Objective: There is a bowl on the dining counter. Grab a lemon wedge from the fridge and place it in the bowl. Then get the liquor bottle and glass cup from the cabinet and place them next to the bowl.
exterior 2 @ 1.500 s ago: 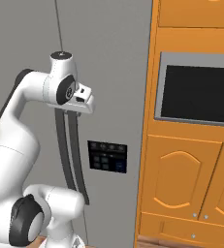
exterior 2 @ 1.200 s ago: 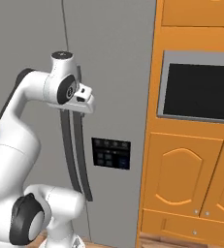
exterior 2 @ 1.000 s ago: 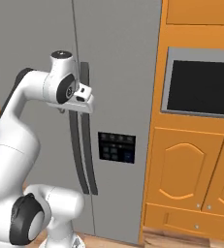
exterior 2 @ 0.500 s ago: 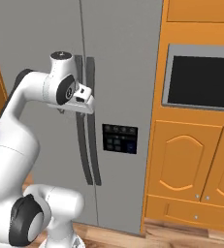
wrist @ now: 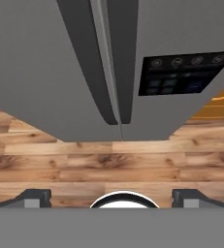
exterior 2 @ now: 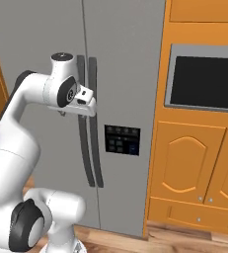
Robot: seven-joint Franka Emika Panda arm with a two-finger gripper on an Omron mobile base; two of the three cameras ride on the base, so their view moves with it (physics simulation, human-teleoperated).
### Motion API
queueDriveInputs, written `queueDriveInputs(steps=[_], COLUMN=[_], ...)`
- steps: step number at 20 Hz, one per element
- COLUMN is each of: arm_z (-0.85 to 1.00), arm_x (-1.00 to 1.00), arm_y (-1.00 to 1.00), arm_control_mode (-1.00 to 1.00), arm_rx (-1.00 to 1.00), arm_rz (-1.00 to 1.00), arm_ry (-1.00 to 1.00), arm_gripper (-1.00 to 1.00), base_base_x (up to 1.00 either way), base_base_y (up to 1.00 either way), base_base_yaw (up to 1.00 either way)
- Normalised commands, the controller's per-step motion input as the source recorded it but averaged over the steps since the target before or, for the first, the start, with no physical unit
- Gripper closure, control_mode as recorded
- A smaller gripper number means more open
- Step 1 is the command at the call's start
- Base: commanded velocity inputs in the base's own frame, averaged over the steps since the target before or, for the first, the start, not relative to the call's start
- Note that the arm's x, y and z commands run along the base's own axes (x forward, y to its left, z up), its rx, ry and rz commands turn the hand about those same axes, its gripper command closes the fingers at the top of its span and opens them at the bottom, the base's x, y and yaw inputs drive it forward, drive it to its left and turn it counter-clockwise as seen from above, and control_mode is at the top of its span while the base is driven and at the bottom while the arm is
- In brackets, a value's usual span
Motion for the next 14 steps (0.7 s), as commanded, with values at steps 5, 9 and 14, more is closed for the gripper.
queueDriveInputs(steps=[5, 9, 14], arm_z=[0.00, 0.00, 0.00], arm_x=[0.00, 0.00, 0.00], arm_y=[0.00, 0.00, 0.00], arm_control_mode=[1.00, 1.00, 1.00], arm_rx=[0.00, 0.00, 0.00], arm_rz=[0.00, 0.00, 0.00], arm_ry=[0.00, 0.00, 0.00], arm_gripper=[-1.00, -1.00, -1.00], base_base_x=[-0.49, -0.48, -0.14], base_base_y=[-0.21, -0.18, -0.07], base_base_yaw=[0.00, 0.00, 0.00])
